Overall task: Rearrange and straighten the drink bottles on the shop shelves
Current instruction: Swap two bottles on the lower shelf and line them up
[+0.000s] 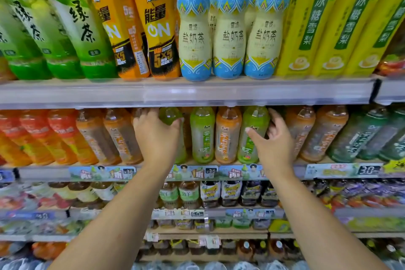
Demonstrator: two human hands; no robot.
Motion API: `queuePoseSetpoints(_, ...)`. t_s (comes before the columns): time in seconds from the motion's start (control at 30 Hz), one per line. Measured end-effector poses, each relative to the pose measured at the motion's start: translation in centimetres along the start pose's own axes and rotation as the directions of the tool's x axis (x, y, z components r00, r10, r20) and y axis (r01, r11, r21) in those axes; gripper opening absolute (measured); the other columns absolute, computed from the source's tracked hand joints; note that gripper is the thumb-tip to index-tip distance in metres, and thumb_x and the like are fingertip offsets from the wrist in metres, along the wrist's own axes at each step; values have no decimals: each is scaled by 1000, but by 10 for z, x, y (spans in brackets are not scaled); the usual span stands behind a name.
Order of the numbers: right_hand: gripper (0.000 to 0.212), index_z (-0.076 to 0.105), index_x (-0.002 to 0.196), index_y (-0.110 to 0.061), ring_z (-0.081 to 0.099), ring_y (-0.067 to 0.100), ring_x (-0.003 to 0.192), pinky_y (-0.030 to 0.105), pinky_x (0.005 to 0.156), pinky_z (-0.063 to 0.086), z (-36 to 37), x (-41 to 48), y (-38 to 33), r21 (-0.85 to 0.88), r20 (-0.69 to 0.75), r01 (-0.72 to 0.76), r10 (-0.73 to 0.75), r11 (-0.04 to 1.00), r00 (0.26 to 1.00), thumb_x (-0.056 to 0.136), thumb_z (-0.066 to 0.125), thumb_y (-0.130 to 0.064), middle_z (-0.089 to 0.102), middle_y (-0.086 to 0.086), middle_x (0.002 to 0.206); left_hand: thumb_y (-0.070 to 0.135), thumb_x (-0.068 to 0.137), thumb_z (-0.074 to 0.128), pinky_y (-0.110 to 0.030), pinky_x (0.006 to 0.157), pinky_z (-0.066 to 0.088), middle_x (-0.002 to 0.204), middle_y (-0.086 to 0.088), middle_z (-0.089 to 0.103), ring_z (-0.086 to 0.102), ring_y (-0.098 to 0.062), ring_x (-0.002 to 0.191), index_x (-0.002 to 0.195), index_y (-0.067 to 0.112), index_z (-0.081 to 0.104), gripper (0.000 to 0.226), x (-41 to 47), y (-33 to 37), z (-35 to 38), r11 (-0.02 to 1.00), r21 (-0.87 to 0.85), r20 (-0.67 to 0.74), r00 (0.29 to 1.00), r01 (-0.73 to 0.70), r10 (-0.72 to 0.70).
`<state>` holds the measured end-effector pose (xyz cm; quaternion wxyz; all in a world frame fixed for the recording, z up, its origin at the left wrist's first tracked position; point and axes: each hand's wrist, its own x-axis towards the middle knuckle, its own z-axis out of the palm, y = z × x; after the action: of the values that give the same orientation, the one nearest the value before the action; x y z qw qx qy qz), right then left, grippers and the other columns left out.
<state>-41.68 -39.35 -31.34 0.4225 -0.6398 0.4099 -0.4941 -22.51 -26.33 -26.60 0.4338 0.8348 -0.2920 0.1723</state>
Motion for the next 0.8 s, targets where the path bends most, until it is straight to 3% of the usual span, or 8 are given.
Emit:
queuePoseSetpoints(0.1,64,50,138,-31,52,5,123,20,100,39,-10,-8,-2,47,-47,10,-8,999,999,80,79,-25,55,-7,136,40,73,79,-43,91,38,96,-19,69,52,-41,106,98,2,67,48,3,-1,4,999,47,24,1000,8,-9)
queuePoseSetpoints(0.23,50,59,131,-17,62,2,116,24,101,48,-43,-12,-4,77,-257,64,-42,995,966,84,75,-19,65,-10,119,41,71,81,-44,88,39,91,-20,69,52,-42,105,92,1,66,47,4,0,3,999,51,59,998,12,-15)
queuePoseSetpoints(0.37,40,62,124,-13,61,10,108,22,97,46,-64,1,-12,-122,-430,140,-180,983,885,87,72,-22,57,-10,115,36,70,82,-41,80,43,94,-14,68,51,-37,100,102,6,66,47,-4,3,-4,1000,-3,47,999,23,-23)
queuePoseSetpoints(0.43,46,59,128,-9,58,20,113,27,101,44,-65,10,-16,-173,-422,117,-181,978,888,86,73,-22,54,2,126,35,70,83,-40,82,45,101,-10,67,54,-32,102,110,9,63,52,-12,3,-7,997,-72,55,998,29,-25)
queuePoseSetpoints(0.5,53,56,131,-6,55,29,121,40,104,43,-63,17,-19,-231,-381,74,-160,970,911,84,74,-23,55,11,133,33,72,83,-39,86,48,111,-6,65,58,-27,104,118,13,59,56,-19,2,-11,987,-159,80,996,39,-27)
queuePoseSetpoints(0.6,58,54,130,-6,52,32,122,32,97,36,-56,22,-21,-294,-343,49,-154,954,927,80,77,-22,57,15,133,31,73,83,-34,86,49,117,-1,64,58,-19,104,123,17,57,59,-29,-1,-16,980,-199,85,996,23,-6)
queuePoseSetpoints(0.7,67,45,134,-12,54,35,121,40,95,42,-51,21,-17,-292,-329,-19,-82,956,941,77,79,-21,57,16,134,31,72,83,-19,64,41,97,8,63,53,-4,73,118,21,57,54,-38,-2,-24,977,-213,94,996,17,3)
queuePoseSetpoints(0.8,74,39,140,-19,53,37,122,44,95,43,-51,17,-8,-352,-322,-52,-69,935,944,78,78,-16,54,16,138,27,71,85,-3,57,37,87,15,58,55,-5,68,113,21,58,50,-48,-5,-35,966,-259,95,995,0,25)
